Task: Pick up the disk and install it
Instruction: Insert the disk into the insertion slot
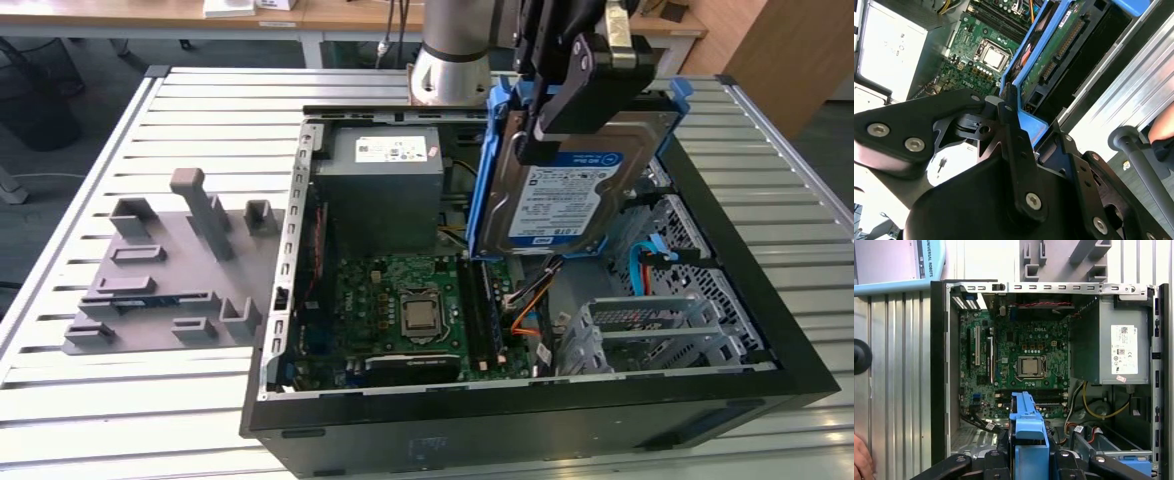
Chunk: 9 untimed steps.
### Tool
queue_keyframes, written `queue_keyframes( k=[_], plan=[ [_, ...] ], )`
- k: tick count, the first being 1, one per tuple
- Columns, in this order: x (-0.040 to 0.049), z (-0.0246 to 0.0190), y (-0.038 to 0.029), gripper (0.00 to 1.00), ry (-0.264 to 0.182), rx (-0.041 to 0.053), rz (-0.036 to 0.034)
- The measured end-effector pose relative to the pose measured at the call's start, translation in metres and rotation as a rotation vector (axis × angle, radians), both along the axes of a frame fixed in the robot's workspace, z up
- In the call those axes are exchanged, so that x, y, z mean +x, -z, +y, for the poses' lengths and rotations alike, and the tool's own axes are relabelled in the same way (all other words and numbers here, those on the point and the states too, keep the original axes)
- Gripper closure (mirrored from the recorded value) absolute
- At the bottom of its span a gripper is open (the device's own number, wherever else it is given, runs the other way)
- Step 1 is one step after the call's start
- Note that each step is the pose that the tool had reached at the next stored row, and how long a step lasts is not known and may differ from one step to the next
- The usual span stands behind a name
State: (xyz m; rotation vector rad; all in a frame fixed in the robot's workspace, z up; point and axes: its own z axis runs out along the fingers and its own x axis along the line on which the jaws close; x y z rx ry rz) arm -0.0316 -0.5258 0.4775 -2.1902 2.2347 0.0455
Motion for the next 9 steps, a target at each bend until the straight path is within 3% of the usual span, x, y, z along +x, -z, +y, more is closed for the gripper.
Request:
queue_keyframes(
  k=[9],
  plan=[
    [0.0002,-0.0012,-0.0001,0.64,0.000,-0.0001,0.0000]
  ],
)
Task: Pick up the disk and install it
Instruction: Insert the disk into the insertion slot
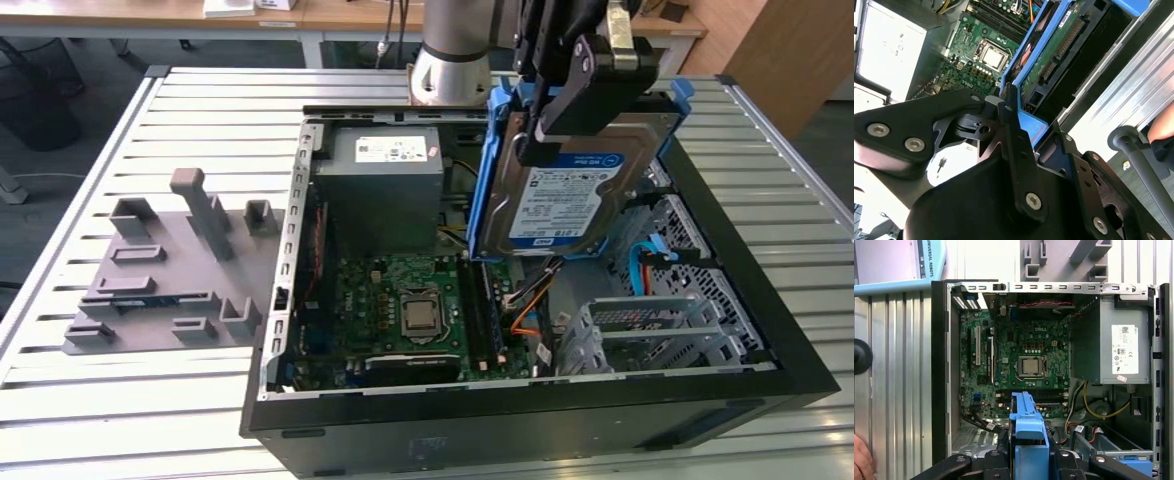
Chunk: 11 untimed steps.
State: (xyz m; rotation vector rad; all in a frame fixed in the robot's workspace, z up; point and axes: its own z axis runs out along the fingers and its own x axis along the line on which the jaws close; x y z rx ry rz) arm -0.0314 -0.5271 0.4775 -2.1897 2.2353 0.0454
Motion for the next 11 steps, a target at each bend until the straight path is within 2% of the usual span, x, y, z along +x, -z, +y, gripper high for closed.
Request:
queue_keyframes(
  k=[11],
  plan=[
    [0.0021,-0.0001,0.0000,0.64,0.003,0.0001,0.0000]
  ],
)
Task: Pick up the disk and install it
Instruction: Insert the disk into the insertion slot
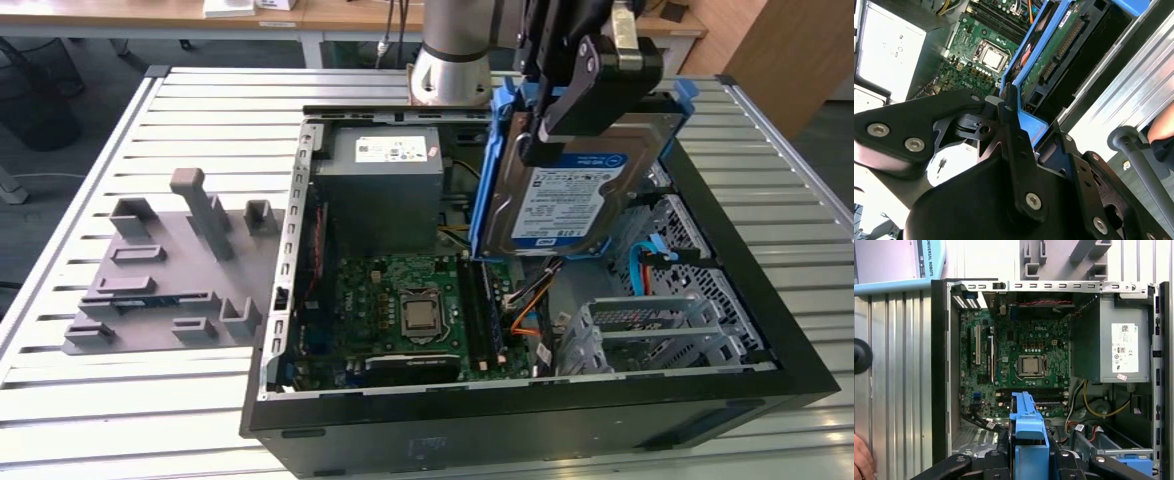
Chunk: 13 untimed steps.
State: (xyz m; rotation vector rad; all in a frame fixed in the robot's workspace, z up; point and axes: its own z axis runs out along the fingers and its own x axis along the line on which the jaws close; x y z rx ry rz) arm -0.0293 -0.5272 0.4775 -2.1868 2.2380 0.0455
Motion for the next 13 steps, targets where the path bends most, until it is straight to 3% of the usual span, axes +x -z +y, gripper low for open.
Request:
queue_keyframes(
  k=[13],
  plan=[
    [0.0038,0.0000,0.0000,0.64,0.002,0.0001,0.0000]
  ],
)
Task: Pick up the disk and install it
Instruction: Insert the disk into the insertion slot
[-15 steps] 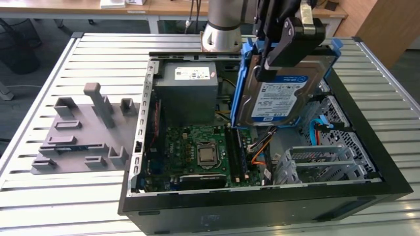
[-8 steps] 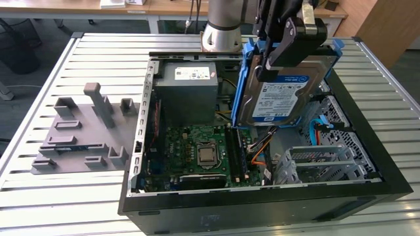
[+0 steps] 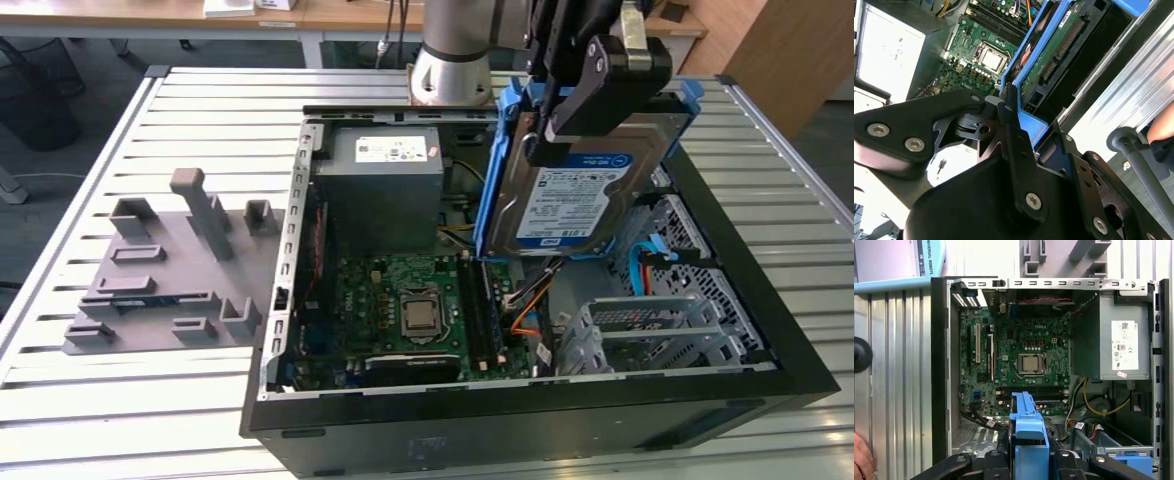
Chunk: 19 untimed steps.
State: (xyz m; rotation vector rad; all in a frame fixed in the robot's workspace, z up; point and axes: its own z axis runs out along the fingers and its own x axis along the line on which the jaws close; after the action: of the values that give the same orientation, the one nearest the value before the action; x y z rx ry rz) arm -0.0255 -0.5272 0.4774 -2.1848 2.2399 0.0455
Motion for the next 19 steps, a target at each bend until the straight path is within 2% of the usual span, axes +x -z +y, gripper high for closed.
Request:
queue_keyframes(
  k=[1,2,19],
  plan=[
    [0.0002,0.0000,0.0000,0.64,0.000,0.0000,0.0000],
    [0.0072,0.0000,0.0000,0.64,0.004,-0.0001,0.0000],
    [0.0110,0.0000,0.0000,0.64,0.006,-0.0001,0.0000]
  ],
)
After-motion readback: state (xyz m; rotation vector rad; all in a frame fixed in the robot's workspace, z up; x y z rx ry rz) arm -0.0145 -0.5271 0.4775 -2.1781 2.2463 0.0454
